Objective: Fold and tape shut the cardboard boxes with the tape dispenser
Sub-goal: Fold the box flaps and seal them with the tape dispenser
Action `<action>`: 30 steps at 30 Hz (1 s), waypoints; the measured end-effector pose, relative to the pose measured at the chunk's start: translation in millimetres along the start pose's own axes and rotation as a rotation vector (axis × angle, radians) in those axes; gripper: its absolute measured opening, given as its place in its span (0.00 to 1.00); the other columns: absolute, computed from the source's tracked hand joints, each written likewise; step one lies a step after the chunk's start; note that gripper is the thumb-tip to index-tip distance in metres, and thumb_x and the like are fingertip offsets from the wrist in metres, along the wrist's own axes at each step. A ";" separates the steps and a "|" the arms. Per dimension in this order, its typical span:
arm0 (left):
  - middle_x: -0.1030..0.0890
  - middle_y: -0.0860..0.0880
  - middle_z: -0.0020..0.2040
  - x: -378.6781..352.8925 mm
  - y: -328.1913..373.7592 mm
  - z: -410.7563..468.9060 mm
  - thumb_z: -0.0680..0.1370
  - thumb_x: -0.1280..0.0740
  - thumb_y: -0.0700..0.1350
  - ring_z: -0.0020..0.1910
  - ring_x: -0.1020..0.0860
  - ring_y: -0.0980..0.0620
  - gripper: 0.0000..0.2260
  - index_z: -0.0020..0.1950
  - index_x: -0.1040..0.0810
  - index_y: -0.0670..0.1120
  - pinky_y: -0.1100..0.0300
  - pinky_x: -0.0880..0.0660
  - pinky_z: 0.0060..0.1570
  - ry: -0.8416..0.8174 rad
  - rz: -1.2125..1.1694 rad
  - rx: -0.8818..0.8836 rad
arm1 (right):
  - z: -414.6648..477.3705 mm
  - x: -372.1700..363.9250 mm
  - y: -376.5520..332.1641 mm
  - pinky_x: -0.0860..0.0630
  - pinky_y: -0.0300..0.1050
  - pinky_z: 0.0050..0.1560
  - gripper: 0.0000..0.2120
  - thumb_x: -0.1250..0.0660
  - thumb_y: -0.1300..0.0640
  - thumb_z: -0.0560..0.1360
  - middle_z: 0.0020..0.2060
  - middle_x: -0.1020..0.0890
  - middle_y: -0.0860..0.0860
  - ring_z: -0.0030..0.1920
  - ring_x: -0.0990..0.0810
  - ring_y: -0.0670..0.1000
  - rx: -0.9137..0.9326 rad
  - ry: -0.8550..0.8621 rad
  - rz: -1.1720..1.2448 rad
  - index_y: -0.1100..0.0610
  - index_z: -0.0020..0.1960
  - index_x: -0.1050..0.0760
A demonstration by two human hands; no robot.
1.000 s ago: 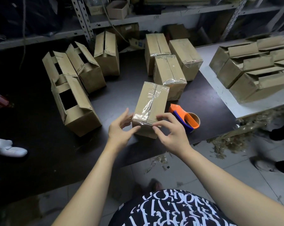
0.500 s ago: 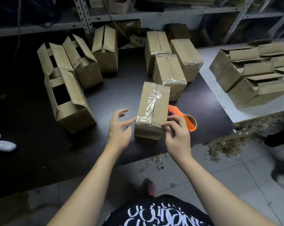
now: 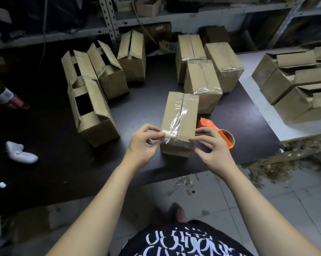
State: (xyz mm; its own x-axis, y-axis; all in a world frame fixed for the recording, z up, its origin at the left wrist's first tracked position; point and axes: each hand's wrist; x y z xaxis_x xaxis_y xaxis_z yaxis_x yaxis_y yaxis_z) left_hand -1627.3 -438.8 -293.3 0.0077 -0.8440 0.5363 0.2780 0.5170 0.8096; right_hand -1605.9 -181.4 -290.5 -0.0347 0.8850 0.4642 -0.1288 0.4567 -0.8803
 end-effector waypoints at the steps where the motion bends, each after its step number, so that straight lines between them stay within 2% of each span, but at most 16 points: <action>1: 0.20 0.49 0.54 -1.0 0.6 -0.2 0.76 0.24 0.36 0.49 0.19 0.57 0.09 0.55 0.12 0.45 0.64 0.22 0.45 0.002 -0.005 0.001 | 1.5 0.1 0.9 0.22 0.50 0.67 0.14 0.24 0.64 0.75 0.63 0.23 0.42 0.67 0.24 0.47 0.001 0.012 -0.004 0.49 0.56 0.14; 3: 0.21 0.49 0.55 -3.2 1.9 -0.9 0.76 0.24 0.37 0.47 0.18 0.57 0.07 0.53 0.13 0.44 0.68 0.23 0.47 0.003 -0.001 -0.002 | 3.0 -2.0 2.2 0.20 0.50 0.65 0.14 0.23 0.65 0.75 0.62 0.22 0.43 0.66 0.22 0.47 0.004 0.037 -0.001 0.50 0.55 0.13; 7: 0.20 0.52 0.59 -2.9 4.7 0.9 0.77 0.25 0.38 0.49 0.20 0.57 0.07 0.54 0.11 0.46 0.60 0.21 0.47 0.001 0.040 -0.050 | 1.2 -6.3 -2.2 0.18 0.46 0.60 0.12 0.22 0.65 0.74 0.60 0.19 0.45 0.61 0.18 0.46 -0.014 0.119 0.062 0.51 0.53 0.13; 10: 0.20 0.50 0.56 -4.6 8.4 -1.6 0.77 0.26 0.35 0.49 0.21 0.58 0.09 0.55 0.12 0.44 0.56 0.22 0.44 0.072 0.055 -0.072 | 2.4 -14.3 -3.4 0.17 0.45 0.58 0.11 0.22 0.65 0.73 0.60 0.17 0.47 0.59 0.16 0.47 -0.020 0.176 0.130 0.53 0.52 0.13; 14: 0.20 0.49 0.54 -6.3 7.8 5.3 0.77 0.26 0.35 0.47 0.20 0.53 0.08 0.53 0.11 0.45 0.55 0.22 0.41 0.119 0.054 -0.057 | 10.1 -16.7 -5.5 0.18 0.40 0.57 0.09 0.23 0.66 0.74 0.60 0.16 0.47 0.59 0.16 0.45 -0.047 0.221 0.215 0.57 0.53 0.12; 18: 0.19 0.47 0.52 -5.6 10.7 9.1 0.77 0.26 0.36 0.45 0.21 0.52 0.04 0.48 0.11 0.42 0.62 0.25 0.40 0.148 0.047 -0.048 | 10.2 -20.1 -6.9 0.19 0.38 0.58 0.09 0.24 0.65 0.75 0.56 0.15 0.49 0.60 0.17 0.44 -0.028 0.258 0.199 0.58 0.54 0.13; 20: 0.18 0.46 0.52 -9.2 8.7 8.3 0.77 0.26 0.35 0.48 0.20 0.53 0.04 0.49 0.12 0.41 0.65 0.25 0.42 0.176 -0.004 -0.012 | 9.1 -22.4 -7.1 0.22 0.32 0.57 0.09 0.24 0.65 0.75 0.54 0.14 0.50 0.59 0.17 0.44 -0.007 0.273 0.160 0.58 0.54 0.13; 23: 0.18 0.46 0.52 -16.7 1.5 5.0 0.77 0.26 0.35 0.51 0.19 0.55 0.05 0.51 0.12 0.41 0.62 0.22 0.46 0.200 -0.034 0.000 | 9.7 -22.8 -2.8 0.24 0.28 0.55 0.09 0.24 0.66 0.75 0.53 0.14 0.51 0.58 0.17 0.42 0.008 0.261 0.134 0.60 0.55 0.13; 27: 0.18 0.44 0.52 -27.8 -3.4 -4.7 0.77 0.26 0.34 0.50 0.20 0.63 0.05 0.51 0.12 0.39 0.70 0.26 0.45 0.216 -0.034 -0.029 | 5.3 -20.4 7.8 0.20 0.34 0.57 0.10 0.24 0.67 0.75 0.53 0.14 0.50 0.58 0.17 0.42 0.022 0.238 0.088 0.61 0.55 0.13; 30: 0.18 0.44 0.52 -34.1 -5.8 -9.0 0.77 0.26 0.35 0.46 0.20 0.55 0.05 0.51 0.12 0.40 0.66 0.25 0.42 0.240 0.007 -0.080 | 4.2 -19.0 14.7 0.19 0.40 0.57 0.09 0.24 0.65 0.75 0.50 0.13 0.49 0.55 0.16 0.45 0.061 0.266 0.046 0.60 0.54 0.13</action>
State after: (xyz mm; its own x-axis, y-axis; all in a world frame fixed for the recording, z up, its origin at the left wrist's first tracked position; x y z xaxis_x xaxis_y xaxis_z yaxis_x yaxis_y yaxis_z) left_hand -1620.6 -414.3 -318.4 0.2350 -0.8549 0.4625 0.3524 0.5184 0.7791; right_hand -1611.3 -192.0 -311.8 0.2182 0.9011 0.3746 -0.1933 0.4162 -0.8885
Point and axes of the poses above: each hand's wrist, its own z-axis towards the middle knuckle, its own x-axis out of the back of the hand, y = z × x
